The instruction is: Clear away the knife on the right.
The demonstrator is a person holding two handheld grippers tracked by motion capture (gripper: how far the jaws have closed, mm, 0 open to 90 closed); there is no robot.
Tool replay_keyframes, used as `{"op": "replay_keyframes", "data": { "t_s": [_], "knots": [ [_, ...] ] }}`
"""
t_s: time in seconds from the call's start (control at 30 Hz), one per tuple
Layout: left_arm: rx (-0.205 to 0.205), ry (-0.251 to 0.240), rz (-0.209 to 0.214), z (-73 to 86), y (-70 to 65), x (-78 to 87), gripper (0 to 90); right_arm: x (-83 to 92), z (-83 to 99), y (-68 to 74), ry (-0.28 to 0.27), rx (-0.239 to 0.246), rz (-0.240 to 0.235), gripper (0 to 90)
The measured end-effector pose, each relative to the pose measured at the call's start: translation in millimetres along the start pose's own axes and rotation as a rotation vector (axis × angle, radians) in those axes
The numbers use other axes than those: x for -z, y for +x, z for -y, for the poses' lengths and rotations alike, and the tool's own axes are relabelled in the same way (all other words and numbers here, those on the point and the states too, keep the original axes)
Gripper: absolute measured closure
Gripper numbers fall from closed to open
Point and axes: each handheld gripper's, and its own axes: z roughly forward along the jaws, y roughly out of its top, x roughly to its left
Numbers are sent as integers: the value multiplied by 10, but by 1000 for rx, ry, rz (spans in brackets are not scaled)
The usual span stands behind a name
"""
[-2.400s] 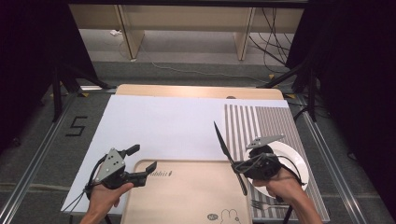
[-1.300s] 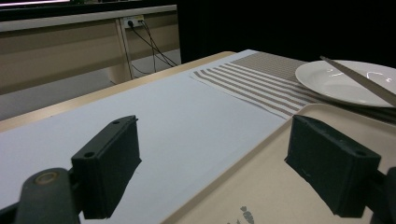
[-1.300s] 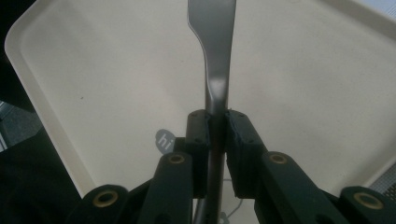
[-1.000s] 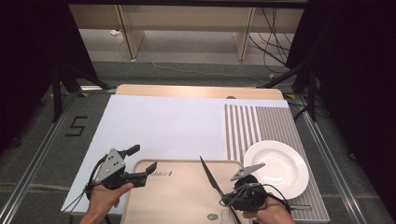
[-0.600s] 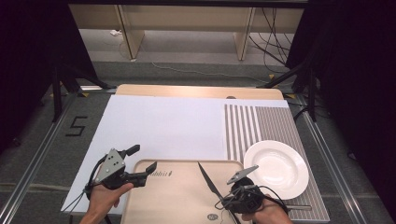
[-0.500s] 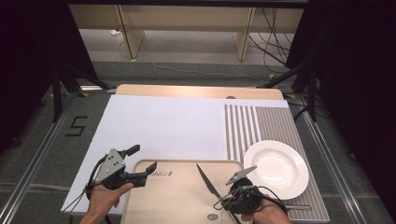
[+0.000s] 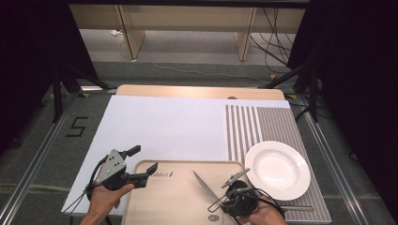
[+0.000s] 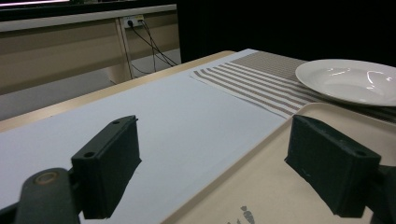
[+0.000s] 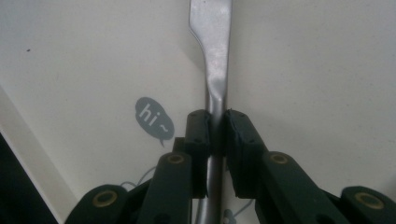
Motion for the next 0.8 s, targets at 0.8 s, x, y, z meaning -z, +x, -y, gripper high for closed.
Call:
{"op": "replay_keyframes", "data": {
  "t_s": [0.8],
  "knots": [
    [-1,7,-3,-3,-1,4,164,35,-56,130,-104,57,-63,590]
  ]
}}
